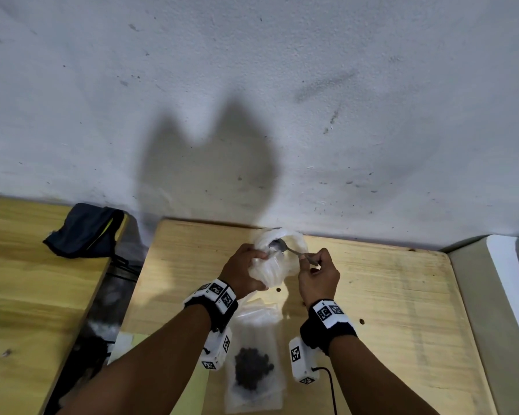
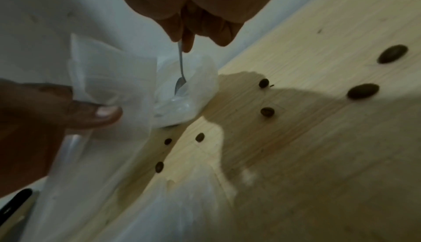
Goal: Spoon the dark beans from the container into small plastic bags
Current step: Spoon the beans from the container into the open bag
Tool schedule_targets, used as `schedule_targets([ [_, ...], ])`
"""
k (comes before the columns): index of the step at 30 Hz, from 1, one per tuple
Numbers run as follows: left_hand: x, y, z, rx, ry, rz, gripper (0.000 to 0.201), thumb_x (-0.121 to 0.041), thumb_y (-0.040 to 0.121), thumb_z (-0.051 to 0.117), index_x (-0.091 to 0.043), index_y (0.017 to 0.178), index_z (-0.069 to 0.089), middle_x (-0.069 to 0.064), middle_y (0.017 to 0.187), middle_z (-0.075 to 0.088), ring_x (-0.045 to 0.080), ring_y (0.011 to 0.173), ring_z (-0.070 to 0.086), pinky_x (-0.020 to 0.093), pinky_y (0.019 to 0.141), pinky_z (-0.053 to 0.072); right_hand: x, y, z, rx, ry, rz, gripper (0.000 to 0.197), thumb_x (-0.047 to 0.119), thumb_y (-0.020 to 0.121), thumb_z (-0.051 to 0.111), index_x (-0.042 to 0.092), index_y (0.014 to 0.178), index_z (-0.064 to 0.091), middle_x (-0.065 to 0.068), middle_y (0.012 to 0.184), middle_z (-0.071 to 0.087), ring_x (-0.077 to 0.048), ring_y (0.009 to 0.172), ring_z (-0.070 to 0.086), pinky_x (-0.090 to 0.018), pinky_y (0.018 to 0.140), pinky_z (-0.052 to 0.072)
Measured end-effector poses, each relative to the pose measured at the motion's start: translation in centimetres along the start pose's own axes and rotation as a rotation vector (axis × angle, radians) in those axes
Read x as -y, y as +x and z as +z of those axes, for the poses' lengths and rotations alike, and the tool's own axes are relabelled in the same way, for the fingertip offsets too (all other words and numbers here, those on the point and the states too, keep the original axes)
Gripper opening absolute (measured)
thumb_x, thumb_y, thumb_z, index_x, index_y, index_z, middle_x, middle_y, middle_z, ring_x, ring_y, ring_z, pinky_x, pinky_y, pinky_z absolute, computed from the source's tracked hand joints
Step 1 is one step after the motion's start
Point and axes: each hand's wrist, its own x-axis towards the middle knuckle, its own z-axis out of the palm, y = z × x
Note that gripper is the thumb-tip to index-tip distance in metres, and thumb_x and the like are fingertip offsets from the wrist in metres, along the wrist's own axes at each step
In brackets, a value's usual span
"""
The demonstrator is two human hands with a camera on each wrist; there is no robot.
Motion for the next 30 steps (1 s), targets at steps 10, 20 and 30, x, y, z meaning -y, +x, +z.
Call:
schedule_targets([
  [10,-0.5,0.4,-0.5,-0.036,-0.029,0.031,0.072,-0.006,0.049,0.091,-0.018,0.114,0.063,-0.001,0.127,0.04,0.018,0.103,0.052,0.027,0.087,0.05,-0.3,0.3,-1.7,-0.133,-0.03,-0.025,0.027,0.012,0.087,0.066,0.015,0.072,0.044,0.002,0.056,0.051,-0.021,0.04,0.04,-0.028,0.051,0.041],
  [20,-0.3,0.6,-0.4,0.016,-0.012,-0.031,0.073,-0.004,0.051,0.09,-0.016,0.117,0.062,-0.007,0.125,0.039,0.016,0.1,0.05,0.028,0.089,0.048,-0.7,0.3,-1.0,-0.001,0.013,0.001,0.037,0.019,0.088,0.07,0.028,0.066,0.042,0.005,0.07,0.061,-0.01,0.05,0.044,-0.025,0.056,0.04],
  [30,-0.4,0.5,-0.2,0.029,0.051,0.016,0.072,-0.006,0.049,0.09,-0.02,0.114,0.063,-0.003,0.129,0.043,0.017,0.108,0.052,0.034,0.095,0.048,-0.8,-0.4,-0.3,0.046,0.105,0.179,0.036,0.015,0.083,0.074,0.016,0.063,0.043,-0.005,0.067,0.055,-0.016,0.063,0.048,-0.027,0.063,0.04],
])
